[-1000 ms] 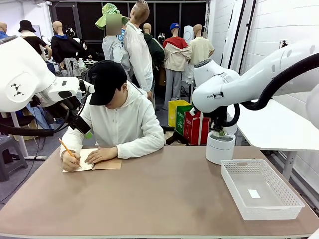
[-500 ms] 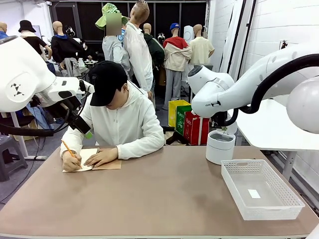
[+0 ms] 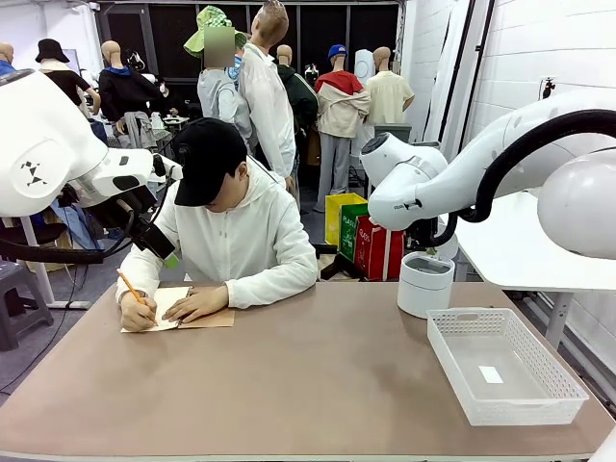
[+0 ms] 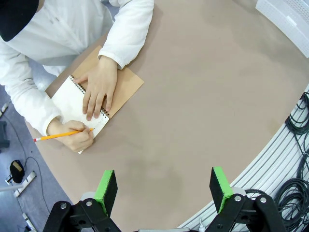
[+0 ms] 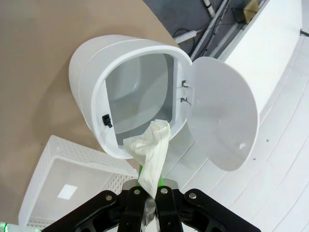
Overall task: Sort the paper based on its condition.
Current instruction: If a person hands you a paper, place it in the Organizing basket , and if it's crumpled, put it in the Trash can.
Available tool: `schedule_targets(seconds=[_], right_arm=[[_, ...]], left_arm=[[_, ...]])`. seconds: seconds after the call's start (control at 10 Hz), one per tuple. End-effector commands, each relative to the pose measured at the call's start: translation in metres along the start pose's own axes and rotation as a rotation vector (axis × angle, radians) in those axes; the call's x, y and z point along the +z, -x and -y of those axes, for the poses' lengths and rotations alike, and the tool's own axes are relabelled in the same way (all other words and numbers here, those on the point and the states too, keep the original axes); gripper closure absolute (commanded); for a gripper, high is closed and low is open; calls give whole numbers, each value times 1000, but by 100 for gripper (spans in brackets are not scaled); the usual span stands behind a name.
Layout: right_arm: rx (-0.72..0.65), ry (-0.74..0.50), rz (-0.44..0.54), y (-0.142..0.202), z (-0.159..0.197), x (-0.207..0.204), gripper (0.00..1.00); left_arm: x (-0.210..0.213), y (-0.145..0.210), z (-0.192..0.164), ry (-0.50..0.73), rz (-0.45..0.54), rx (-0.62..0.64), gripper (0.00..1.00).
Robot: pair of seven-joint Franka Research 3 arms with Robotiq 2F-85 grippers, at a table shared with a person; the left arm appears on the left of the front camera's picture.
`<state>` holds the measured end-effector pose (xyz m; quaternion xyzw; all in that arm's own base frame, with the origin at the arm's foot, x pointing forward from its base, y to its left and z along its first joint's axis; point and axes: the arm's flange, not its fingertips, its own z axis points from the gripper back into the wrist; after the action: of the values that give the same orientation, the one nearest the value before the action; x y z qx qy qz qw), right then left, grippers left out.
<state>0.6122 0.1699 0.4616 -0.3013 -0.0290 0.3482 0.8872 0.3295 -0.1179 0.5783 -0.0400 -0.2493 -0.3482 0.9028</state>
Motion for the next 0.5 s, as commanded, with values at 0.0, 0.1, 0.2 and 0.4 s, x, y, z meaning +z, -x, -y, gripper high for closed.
schedule_targets(seconds=[0.0, 0.1, 0.2, 0.4], right_arm=[[-37, 53, 0, -12, 4, -11, 100], [-36, 55, -5, -13, 5, -13, 100], [-42, 63, -7, -15, 5, -18, 100], [-46, 67, -8, -18, 4, -23, 92]], left_arm=[[1, 0, 0, 18, 6, -6, 0], [1, 0, 0, 18, 6, -6, 0], [1, 0, 0, 18, 6, -6, 0], [1, 0, 0, 18, 6, -6, 0]])
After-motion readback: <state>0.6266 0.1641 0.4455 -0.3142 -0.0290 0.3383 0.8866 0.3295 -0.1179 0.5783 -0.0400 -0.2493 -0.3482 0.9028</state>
